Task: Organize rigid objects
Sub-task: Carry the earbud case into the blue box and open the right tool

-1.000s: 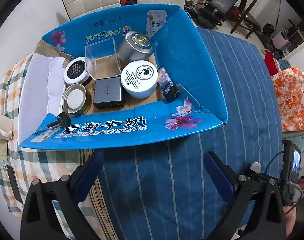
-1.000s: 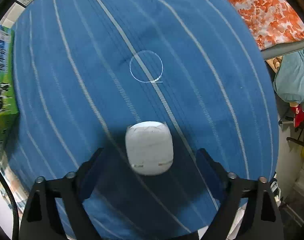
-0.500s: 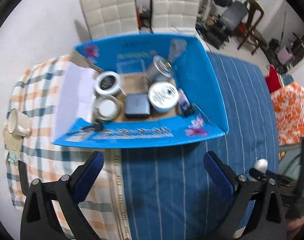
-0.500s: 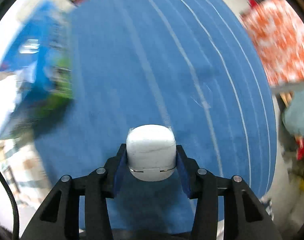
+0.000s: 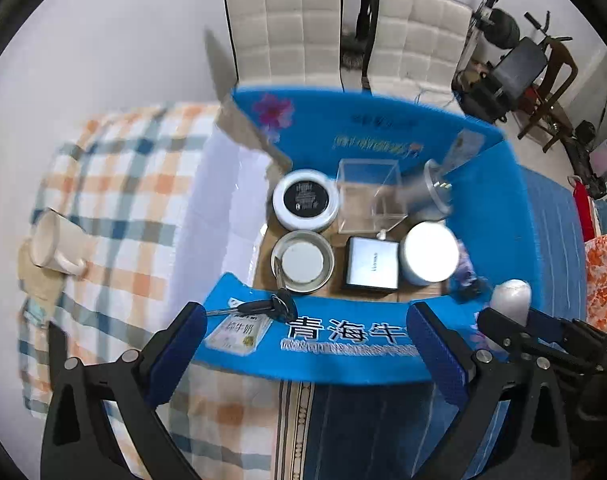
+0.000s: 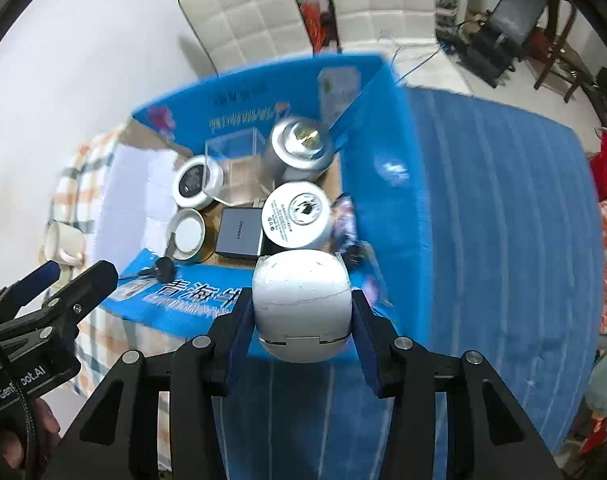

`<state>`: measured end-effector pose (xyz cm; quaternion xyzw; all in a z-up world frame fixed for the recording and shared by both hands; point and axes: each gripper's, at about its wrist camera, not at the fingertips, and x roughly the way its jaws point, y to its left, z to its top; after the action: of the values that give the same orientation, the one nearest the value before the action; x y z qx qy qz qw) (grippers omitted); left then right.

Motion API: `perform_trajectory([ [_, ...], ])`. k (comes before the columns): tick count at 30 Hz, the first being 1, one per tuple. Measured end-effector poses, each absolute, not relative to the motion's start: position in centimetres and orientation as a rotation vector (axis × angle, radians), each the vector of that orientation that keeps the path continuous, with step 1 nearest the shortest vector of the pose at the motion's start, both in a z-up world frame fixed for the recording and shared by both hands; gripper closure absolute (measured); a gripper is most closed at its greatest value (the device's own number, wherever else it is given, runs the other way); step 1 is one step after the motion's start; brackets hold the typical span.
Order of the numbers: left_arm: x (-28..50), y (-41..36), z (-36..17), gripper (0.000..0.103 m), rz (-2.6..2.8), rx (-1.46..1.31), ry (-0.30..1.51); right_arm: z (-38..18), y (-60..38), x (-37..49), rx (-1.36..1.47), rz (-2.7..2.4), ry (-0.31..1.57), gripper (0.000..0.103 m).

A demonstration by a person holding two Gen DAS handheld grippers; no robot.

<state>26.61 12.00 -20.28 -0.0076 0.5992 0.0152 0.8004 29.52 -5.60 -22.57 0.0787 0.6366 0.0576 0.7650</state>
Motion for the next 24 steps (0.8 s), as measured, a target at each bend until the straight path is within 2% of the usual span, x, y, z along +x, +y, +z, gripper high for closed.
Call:
perform_trajectory([
  [8, 28.4, 12.7, -25.1, 0.001, 0.01, -0.006, 1.373, -29.3, -5.3, 30.6, 0.139, 0.116, 1.481, 0.054],
  [21, 29.2, 12.9, -26.2, 0.001, -0.012, -0.006, 1.391, -31.4, -5.7, 31.9, 0.12, 0.027, 1.524, 0.053],
  [23, 29.1, 12.8, -25.9, 0.001, -0.017, -0.009, 1.387, -30.9, -5.8, 31.9, 0.111, 0.015, 1.52, 0.048],
  [24, 29.1, 12.8, -25.8, 0.001, -0.018, -0.007, 1.384, -30.5, -5.8, 31.8, 0.099, 0.007, 1.512, 0.042],
])
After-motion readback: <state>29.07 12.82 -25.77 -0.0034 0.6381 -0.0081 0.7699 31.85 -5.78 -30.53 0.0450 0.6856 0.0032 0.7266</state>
